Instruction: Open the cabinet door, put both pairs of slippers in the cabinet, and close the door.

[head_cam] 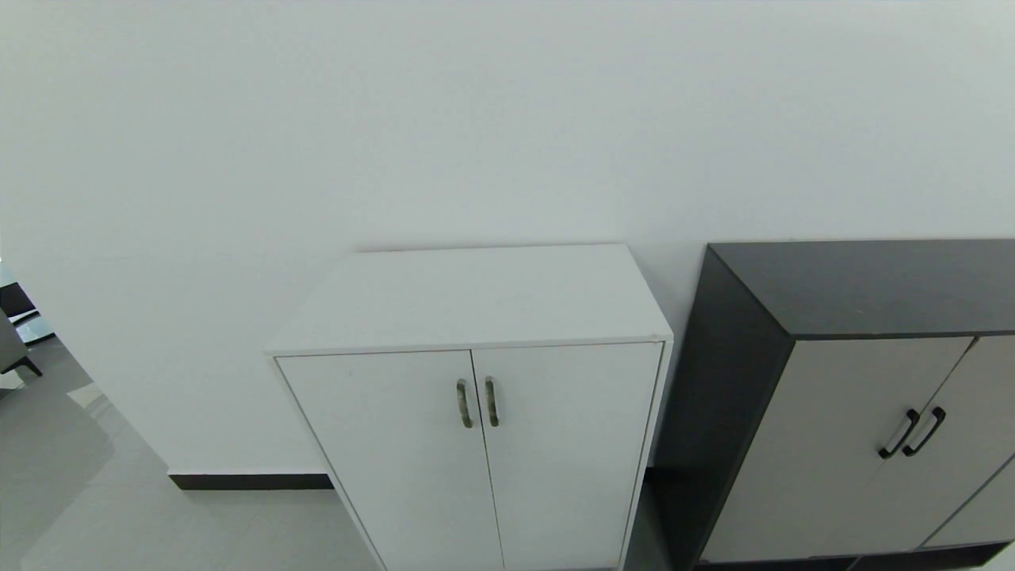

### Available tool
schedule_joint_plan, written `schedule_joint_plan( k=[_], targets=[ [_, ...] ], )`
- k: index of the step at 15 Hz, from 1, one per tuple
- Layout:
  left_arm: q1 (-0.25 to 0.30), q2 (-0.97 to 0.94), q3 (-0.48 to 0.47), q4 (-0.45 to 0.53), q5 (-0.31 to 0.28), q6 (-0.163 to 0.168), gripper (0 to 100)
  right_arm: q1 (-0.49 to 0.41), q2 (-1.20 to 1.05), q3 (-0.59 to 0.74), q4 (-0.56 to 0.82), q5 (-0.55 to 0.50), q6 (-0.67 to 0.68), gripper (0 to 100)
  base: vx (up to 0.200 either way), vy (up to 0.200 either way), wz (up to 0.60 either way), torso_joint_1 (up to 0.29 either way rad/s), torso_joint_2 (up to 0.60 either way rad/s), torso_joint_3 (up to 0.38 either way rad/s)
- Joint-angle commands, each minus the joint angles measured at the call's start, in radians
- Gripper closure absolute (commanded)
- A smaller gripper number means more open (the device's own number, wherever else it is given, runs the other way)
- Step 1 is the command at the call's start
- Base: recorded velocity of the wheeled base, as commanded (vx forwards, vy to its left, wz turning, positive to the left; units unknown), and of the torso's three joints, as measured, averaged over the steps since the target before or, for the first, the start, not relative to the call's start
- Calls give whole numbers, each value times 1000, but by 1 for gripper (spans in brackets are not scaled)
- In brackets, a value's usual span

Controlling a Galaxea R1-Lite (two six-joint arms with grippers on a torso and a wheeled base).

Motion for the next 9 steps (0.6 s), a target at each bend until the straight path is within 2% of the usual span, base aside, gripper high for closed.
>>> schedule_joint_plan(
  k=[1, 9],
  targets=[
    [0, 0, 0, 0, 0, 0, 100, 1, -9, 0, 1, -1, 3, 100, 0, 0, 0, 0, 0, 0],
    [0, 0, 0, 0, 0, 0, 100, 1, -9, 0, 1, -1, 3, 100, 0, 0, 0, 0, 0, 0]
  ],
)
